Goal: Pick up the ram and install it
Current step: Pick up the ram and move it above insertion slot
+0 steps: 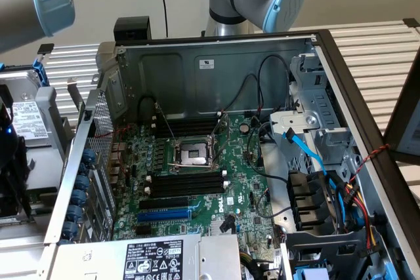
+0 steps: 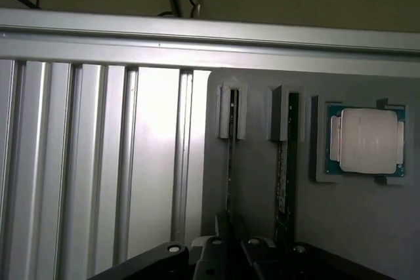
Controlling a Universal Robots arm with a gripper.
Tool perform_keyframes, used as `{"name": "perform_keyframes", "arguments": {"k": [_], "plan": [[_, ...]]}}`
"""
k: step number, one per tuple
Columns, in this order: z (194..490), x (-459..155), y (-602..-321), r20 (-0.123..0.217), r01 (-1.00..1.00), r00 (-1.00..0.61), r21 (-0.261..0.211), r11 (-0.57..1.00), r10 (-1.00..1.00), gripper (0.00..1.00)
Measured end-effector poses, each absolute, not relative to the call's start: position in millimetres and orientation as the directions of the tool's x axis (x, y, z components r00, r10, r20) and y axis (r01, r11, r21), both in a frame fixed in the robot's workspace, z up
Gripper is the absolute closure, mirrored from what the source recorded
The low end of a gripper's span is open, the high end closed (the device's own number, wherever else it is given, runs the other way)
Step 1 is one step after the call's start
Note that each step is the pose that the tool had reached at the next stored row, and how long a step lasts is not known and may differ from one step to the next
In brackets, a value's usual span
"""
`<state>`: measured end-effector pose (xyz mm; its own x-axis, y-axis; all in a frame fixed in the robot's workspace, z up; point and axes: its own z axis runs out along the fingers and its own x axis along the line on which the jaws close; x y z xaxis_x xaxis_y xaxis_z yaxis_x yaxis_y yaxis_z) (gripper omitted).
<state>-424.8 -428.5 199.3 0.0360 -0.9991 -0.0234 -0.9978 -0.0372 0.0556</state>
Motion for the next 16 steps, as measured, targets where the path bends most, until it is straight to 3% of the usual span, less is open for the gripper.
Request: {"name": "perform_keyframes", "arguments": {"k": [7,16], "plan": [[213,-425,-428,-0.023,-0.998,0.036,0.056,-0.037,-0.999,0.87],[252,-425,-428,-0.023,-0.998,0.036,0.056,-0.037,-0.999,0.87]]}}
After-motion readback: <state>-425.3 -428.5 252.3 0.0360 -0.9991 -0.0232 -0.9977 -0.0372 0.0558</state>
